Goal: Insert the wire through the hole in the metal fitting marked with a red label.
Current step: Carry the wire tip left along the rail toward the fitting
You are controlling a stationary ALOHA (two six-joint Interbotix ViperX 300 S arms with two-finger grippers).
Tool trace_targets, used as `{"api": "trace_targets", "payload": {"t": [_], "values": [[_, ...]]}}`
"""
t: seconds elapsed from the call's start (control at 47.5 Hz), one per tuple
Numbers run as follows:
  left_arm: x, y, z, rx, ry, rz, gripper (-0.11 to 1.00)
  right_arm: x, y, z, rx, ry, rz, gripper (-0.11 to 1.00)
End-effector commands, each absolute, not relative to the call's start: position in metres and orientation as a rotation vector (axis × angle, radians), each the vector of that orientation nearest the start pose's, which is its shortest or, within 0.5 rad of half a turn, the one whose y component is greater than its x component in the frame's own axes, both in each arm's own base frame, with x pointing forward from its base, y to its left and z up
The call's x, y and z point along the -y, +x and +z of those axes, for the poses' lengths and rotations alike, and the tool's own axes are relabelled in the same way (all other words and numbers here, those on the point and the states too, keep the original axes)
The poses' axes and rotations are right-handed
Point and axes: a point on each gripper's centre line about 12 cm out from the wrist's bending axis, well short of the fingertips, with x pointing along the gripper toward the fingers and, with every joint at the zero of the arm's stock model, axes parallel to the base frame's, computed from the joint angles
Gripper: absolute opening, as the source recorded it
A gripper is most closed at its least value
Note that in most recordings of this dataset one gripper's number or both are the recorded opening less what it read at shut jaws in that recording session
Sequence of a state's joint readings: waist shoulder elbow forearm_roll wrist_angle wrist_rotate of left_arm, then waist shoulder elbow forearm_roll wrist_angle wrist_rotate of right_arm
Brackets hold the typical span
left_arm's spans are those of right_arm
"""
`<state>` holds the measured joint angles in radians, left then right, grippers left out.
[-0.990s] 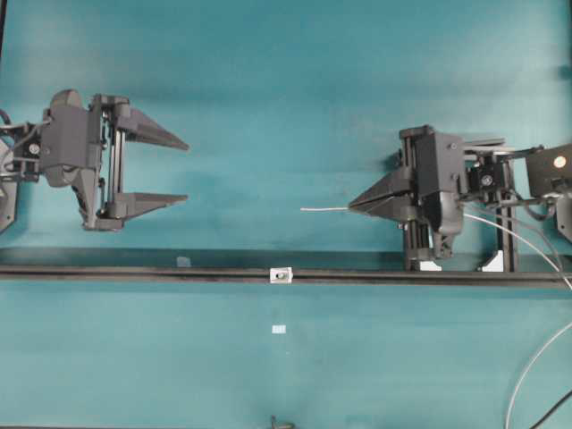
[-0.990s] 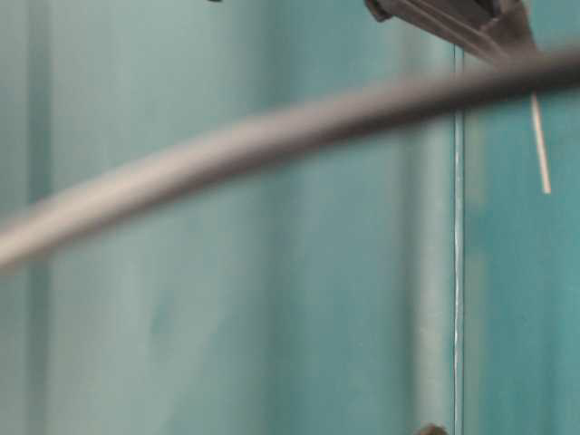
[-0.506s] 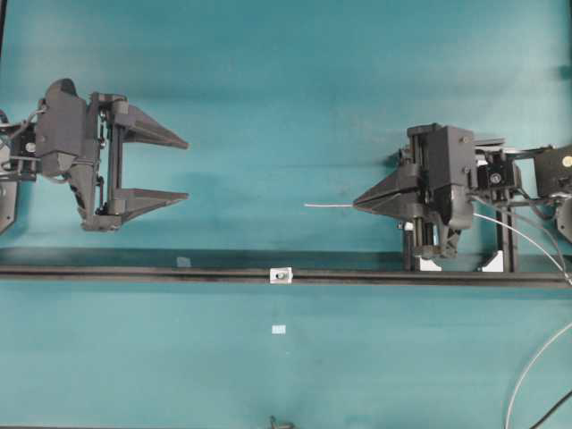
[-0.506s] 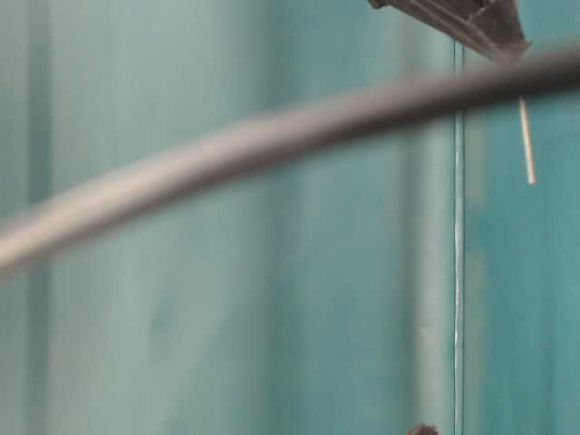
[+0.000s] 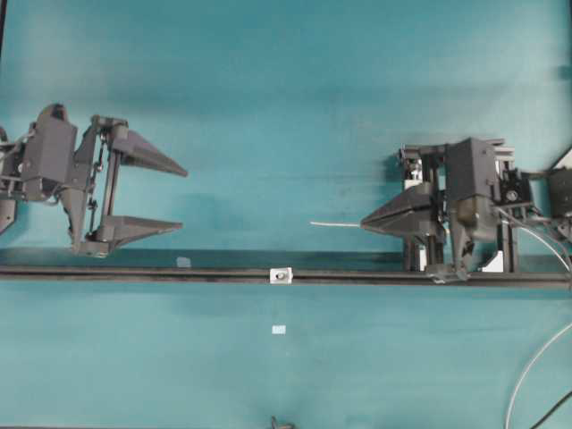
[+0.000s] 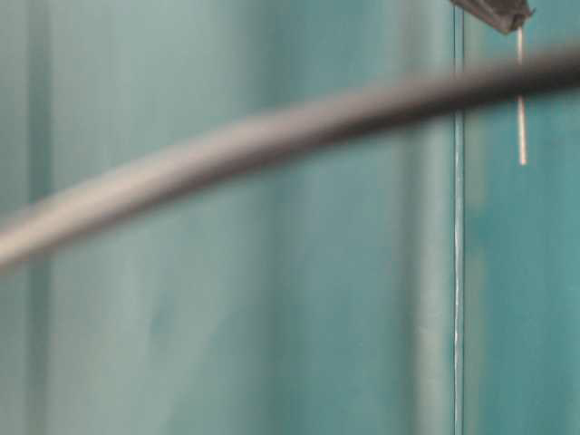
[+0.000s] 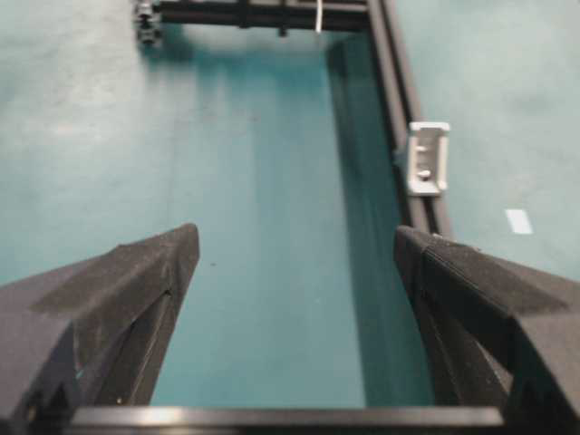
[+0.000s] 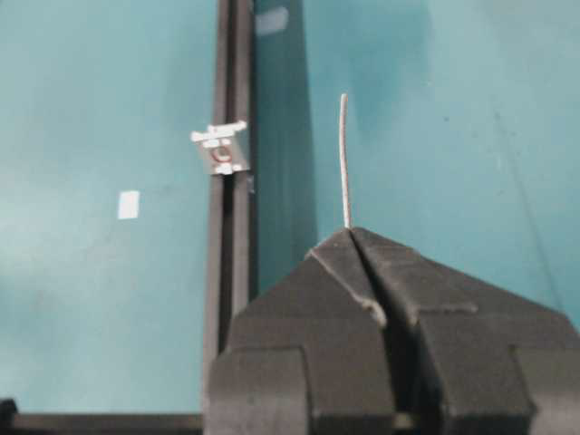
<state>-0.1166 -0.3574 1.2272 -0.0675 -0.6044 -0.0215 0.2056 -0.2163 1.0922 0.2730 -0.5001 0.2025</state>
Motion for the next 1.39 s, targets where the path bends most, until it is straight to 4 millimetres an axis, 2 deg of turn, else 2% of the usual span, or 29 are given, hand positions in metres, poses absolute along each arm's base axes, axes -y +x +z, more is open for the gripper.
{"api": "trace_targets", "payload": {"t": [0.0, 0.379, 0.906, 1.096, 1.37], "values": [[0.03, 0.258, 0.173, -0.237, -0.065, -0.081, 0.74, -0.048, 0.292, 0.161, -0.366, 0.388, -0.016, -0.01], [0.047, 0.255, 0.173, -0.245, -0.131, -0.139, 0.74, -0.07, 0.293, 0.156, -0.362, 0.382, -0.027, -0.01], [0.065, 0.256, 0.177, -0.237, -0.126, -0.203, 0.73, -0.097, 0.299, 0.151, -0.374, 0.381, -0.002, -0.01], [0.066, 0.255, 0.176, -0.238, -0.126, -0.21, 0.74, -0.098, 0.296, 0.143, -0.401, 0.395, -0.025, -0.01], [0.069, 0.256, 0.178, -0.233, -0.129, -0.22, 0.73, -0.1, 0.293, 0.14, -0.383, 0.381, -0.023, -0.01]]}}
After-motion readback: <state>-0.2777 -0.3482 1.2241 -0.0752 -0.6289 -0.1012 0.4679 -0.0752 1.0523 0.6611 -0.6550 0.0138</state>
